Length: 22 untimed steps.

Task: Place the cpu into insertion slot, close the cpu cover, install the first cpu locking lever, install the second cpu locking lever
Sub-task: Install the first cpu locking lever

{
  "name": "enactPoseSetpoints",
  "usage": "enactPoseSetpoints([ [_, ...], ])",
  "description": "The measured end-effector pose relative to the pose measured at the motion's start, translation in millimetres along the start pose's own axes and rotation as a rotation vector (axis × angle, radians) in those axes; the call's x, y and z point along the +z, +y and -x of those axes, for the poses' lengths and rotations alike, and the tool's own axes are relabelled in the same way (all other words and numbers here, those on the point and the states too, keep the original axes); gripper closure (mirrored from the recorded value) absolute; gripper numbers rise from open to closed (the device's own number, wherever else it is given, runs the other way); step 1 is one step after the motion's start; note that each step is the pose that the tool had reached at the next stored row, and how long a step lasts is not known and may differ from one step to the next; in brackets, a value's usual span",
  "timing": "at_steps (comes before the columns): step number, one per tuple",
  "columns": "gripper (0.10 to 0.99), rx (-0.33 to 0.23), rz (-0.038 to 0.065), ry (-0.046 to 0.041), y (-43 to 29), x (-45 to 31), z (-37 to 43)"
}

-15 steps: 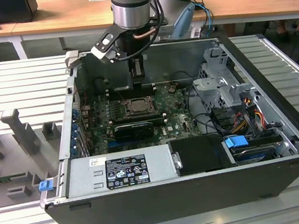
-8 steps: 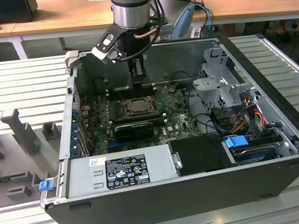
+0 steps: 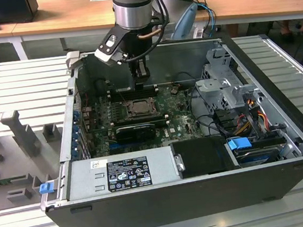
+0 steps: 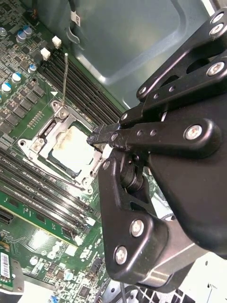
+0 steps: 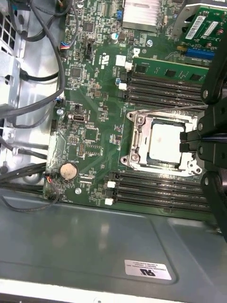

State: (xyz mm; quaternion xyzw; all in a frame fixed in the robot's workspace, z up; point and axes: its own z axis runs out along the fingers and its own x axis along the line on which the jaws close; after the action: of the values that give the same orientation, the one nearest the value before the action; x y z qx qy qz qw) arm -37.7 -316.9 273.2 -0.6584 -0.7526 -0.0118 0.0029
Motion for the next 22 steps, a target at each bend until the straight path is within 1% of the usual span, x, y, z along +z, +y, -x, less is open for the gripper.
enactPoseSetpoints([
  [4, 0.980, -0.030, -0.001, 0.0004, 0.1, 0.0, 0.0],
  [6, 0.980, -0.058, -0.001, 0.0008, 0.1, 0.0, 0.0],
  [10, 0.980, -0.084, -0.002, 0.0011, 0.1, 0.0, 0.0],
  [22, 0.980, -0.138, -0.003, 0.0019, 0.1, 0.0, 0.0],
])
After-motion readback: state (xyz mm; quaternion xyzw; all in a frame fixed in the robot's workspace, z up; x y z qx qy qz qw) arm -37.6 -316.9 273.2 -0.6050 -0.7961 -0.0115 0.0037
